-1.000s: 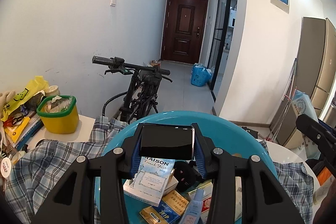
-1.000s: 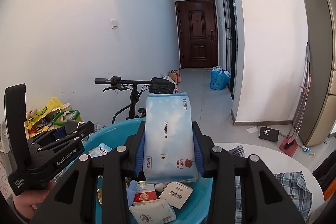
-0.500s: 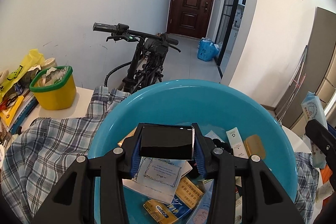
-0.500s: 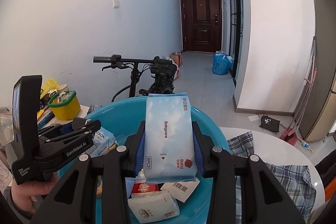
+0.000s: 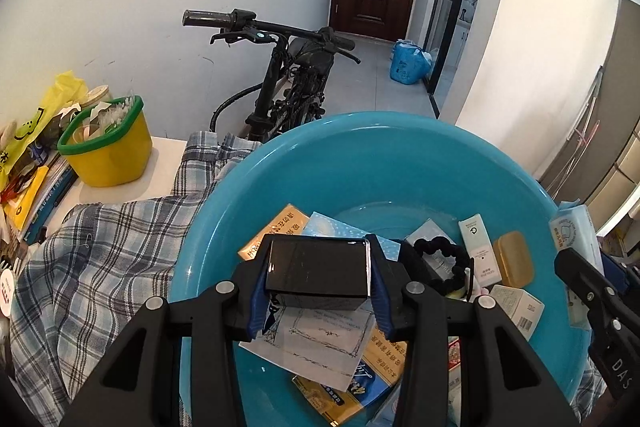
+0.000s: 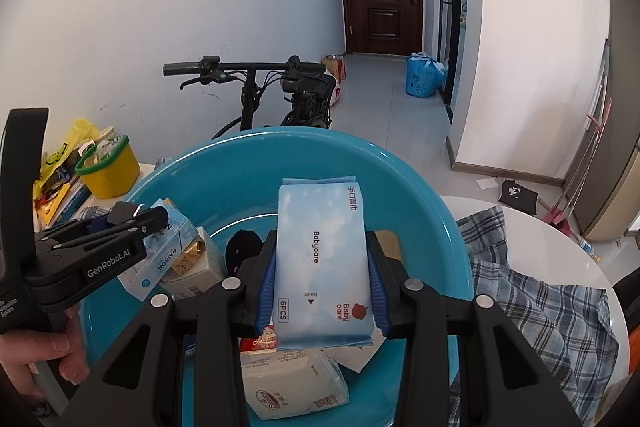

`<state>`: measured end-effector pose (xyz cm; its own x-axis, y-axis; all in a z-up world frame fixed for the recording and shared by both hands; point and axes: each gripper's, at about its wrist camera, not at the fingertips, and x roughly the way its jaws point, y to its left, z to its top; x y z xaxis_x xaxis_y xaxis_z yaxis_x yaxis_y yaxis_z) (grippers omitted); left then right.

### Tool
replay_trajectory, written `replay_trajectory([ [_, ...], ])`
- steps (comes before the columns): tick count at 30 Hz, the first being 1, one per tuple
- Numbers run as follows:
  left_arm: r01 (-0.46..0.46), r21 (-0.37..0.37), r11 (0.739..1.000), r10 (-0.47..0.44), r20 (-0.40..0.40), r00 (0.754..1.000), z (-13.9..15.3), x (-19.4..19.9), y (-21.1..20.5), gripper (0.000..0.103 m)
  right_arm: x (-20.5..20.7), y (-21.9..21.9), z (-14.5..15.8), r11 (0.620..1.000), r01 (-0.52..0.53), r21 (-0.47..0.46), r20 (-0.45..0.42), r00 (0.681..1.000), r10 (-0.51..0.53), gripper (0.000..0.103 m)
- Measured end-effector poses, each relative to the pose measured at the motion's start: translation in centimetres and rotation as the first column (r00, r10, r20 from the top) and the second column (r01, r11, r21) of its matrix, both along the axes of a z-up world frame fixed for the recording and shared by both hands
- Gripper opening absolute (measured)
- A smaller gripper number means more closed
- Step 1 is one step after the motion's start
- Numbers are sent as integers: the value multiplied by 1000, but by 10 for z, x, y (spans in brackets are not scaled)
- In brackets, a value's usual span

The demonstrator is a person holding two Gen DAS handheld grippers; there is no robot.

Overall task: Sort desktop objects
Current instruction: 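Lower the black case into the basin while the right gripper lowers the wipes pack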

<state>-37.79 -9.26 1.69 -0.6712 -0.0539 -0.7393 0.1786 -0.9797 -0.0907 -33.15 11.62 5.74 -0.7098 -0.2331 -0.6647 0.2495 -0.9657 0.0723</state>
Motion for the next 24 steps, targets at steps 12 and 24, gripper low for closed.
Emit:
replay_trajectory([
  [12, 5, -3, 1000, -5, 2, 1000, -3, -3, 0, 45, -9, -2, -14, 1000, -6, 14, 43, 999, 6, 38],
  [24, 13, 6, 1000, -13, 4, 1000, -6, -5, -1, 46, -10, 0, -14, 1000, -12, 17, 44, 999, 11, 38],
])
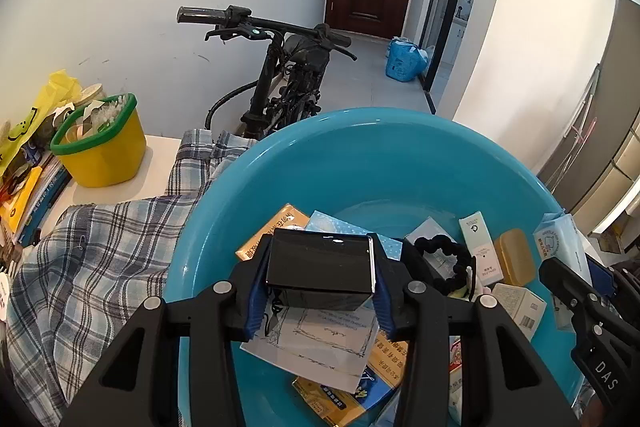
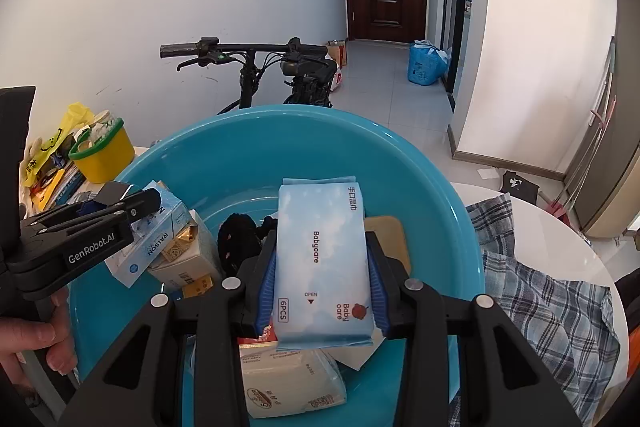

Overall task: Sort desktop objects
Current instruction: 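Lower the black case into the basin while the right gripper lowers the wipes pack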

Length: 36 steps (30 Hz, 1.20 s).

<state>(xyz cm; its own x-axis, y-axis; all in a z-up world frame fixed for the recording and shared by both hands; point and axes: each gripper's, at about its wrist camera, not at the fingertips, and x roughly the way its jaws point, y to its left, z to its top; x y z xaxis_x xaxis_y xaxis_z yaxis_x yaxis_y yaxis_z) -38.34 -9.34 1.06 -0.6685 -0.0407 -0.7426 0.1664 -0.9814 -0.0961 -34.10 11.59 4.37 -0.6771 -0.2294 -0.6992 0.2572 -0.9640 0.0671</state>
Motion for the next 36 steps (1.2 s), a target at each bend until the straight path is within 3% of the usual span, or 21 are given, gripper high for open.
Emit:
replay_trajectory([
  [6, 30, 2, 1000, -30, -4, 1000, 0, 1, 2, 46, 0, 0, 0, 1000, 1, 1, 0, 1000, -1, 38],
  [13, 172, 61, 983, -173, 12, 985, 3, 5, 26, 46, 0, 4, 1, 1000, 8, -1, -3, 1000, -8, 38],
  [20, 186, 63, 981, -187, 17, 982, 3, 6, 34, 46, -2, 11, 3, 1000, 26, -10, -4, 1000, -26, 38],
  [24, 127, -20, 992, -127, 16, 992, 0, 3, 29, 46, -2, 12, 4, 1000, 25, -9, -4, 1000, -25, 38],
  [27, 85, 21, 996, -86, 16, 996, 1, 1, 11, 47, -2, 13, 4, 1000, 22, -6, -2, 1000, -22, 38],
  [36, -25, 8, 1000, 24, 25, 999, 4, 1, -24, 47, -3, 10, 3, 1000, 23, -2, 1, 1000, -23, 38],
])
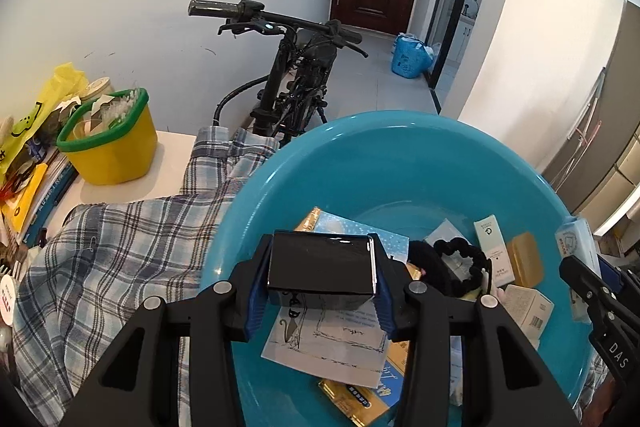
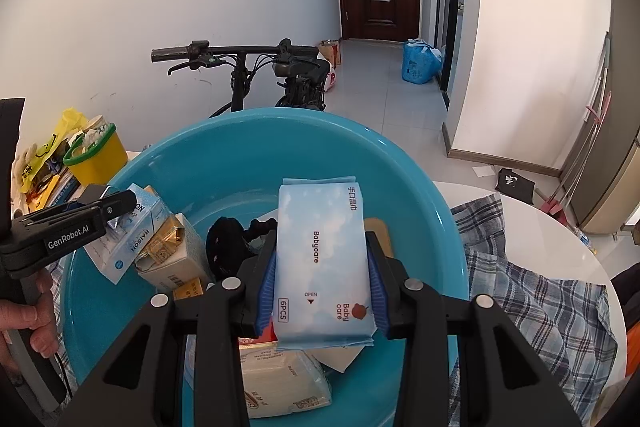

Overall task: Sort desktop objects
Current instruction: 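Lower the black case into the basin while the right gripper lowers the wipes pack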

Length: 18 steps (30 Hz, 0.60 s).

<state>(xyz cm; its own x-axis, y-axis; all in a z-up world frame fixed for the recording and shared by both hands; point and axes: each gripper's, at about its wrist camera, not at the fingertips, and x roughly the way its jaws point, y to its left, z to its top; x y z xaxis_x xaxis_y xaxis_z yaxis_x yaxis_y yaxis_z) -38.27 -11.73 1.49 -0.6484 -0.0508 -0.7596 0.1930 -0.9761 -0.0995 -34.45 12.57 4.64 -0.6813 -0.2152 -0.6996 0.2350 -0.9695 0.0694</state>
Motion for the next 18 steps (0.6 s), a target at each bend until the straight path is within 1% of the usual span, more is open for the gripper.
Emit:
replay_trajectory([
  [3, -37, 15, 999, 37, 0, 999, 1, 0, -14, 46, 0, 2, 0, 1000, 3, -1, -2, 1000, -3, 38],
  [4, -34, 34, 999, 34, 0, 999, 2, 0, -17, 46, 0, 2, 0, 1000, 3, -1, -2, 1000, -3, 38],
  [5, -35, 37, 999, 35, 1, 999, 3, 1, -19, 46, 1, 2, 0, 1000, 3, -1, -2, 1000, -3, 38],
  [8, -72, -25, 997, 72, -5, 997, 5, 3, -19, 46, 1, 2, -1, 1000, 3, -1, -2, 1000, -3, 38],
  [9, -61, -24, 998, 61, 4, 998, 4, 1, -18, 46, 1, 2, 0, 1000, 4, -1, -2, 1000, -4, 38],
  [12, -44, -70, 997, 44, 8, 999, 1, 0, -11, 46, 1, 2, 0, 1000, 3, -1, -3, 1000, -3, 38],
  [13, -33, -63, 997, 34, 8, 999, 1, 0, -9, 45, 1, 2, -1, 1000, 4, -1, -2, 1000, -4, 38],
  [15, 7, -25, 1000, -6, 17, 1000, -2, -2, -4, 45, 1, 2, -1, 1000, 4, -1, -2, 1000, -4, 38],
  [18, 51, -80, 996, -50, 12, 999, -1, 0, 16, 45, 1, 2, -1, 1000, 3, -1, -2, 1000, -3, 38],
])
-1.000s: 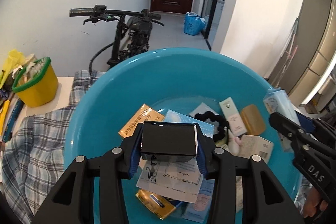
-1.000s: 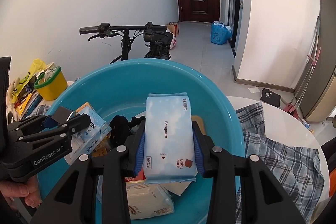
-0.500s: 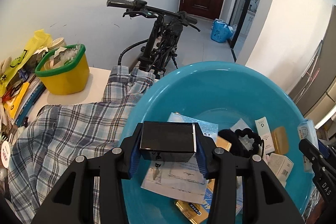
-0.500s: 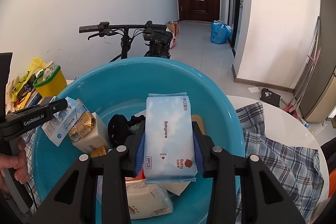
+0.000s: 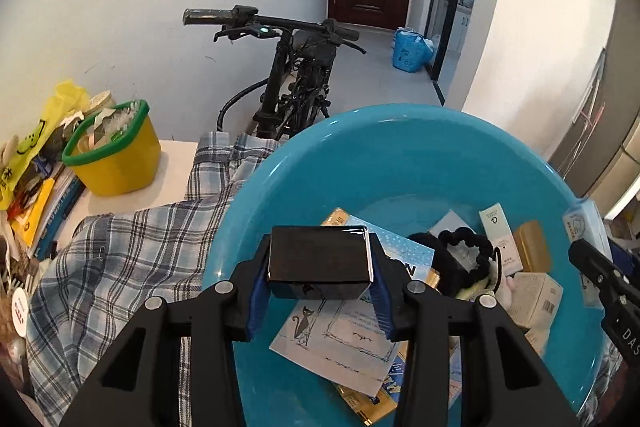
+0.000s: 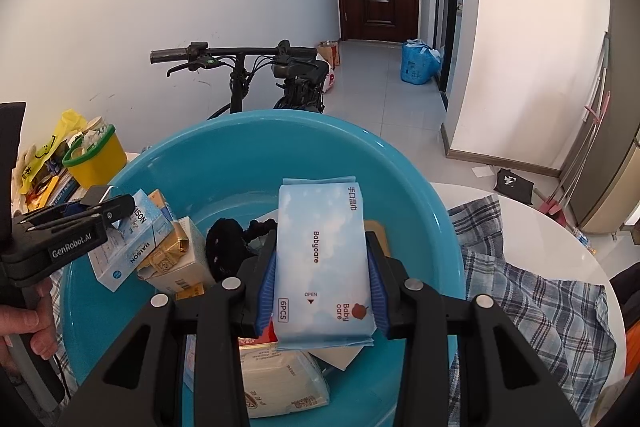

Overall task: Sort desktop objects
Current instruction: 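Lower the black case into the basin while the right gripper lowers the wipes pack, then open both grippers to release the black case and wipes pack into the basin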

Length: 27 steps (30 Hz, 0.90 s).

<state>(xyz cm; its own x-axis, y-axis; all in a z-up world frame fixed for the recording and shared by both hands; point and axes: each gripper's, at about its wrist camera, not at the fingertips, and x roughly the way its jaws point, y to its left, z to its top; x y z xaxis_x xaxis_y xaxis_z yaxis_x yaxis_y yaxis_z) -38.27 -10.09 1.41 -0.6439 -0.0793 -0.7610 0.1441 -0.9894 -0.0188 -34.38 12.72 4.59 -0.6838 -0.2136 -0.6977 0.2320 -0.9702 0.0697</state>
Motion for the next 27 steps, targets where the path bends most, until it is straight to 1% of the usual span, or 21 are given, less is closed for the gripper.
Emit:
replay_trajectory([
  [1, 23, 0, 1000, -23, 0, 1000, 0, 1, 7, 45, 0, 0, 0, 1000, 0, 0, 0, 1000, 0, 38],
  [3, 101, 21, 995, -101, 6, 995, 1, 4, 26, 45, 0, 0, 0, 1000, 0, 0, 0, 1000, 0, 38],
  [5, 184, 48, 982, -185, 18, 983, 0, 7, 45, 46, 0, 0, 1, 1000, -2, 0, -2, 1000, 2, 38],
  [7, 218, 23, 976, -218, 20, 976, -1, 10, 60, 46, 1, 1, 3, 1000, -1, -3, -5, 1000, 1, 38],
  [9, 223, 11, 975, -223, 16, 975, -1, 12, 68, 46, 1, 3, 5, 1000, 1, -7, -8, 1000, -1, 38],
  [16, 180, 50, 982, -179, -24, 984, 9, 13, 53, 45, -2, 8, 6, 1000, 16, -17, -7, 1000, -16, 38],
  [22, 179, 48, 983, -178, -40, 983, 13, 15, 52, 46, -1, 5, 5, 1000, 12, -9, -6, 1000, -12, 38],
  [23, 174, 46, 984, -172, -39, 984, 13, 14, 51, 49, -1, 4, 5, 1000, 11, -8, -6, 1000, -11, 38],
  [25, 154, 36, 987, -152, -49, 987, 13, 14, 49, 75, -1, 5, 5, 1000, 9, -7, -5, 1000, -9, 38],
  [27, 128, 15, 992, -127, -65, 990, 16, 15, 47, 78, -1, 5, 5, 1000, 10, -8, -4, 1000, -10, 38],
])
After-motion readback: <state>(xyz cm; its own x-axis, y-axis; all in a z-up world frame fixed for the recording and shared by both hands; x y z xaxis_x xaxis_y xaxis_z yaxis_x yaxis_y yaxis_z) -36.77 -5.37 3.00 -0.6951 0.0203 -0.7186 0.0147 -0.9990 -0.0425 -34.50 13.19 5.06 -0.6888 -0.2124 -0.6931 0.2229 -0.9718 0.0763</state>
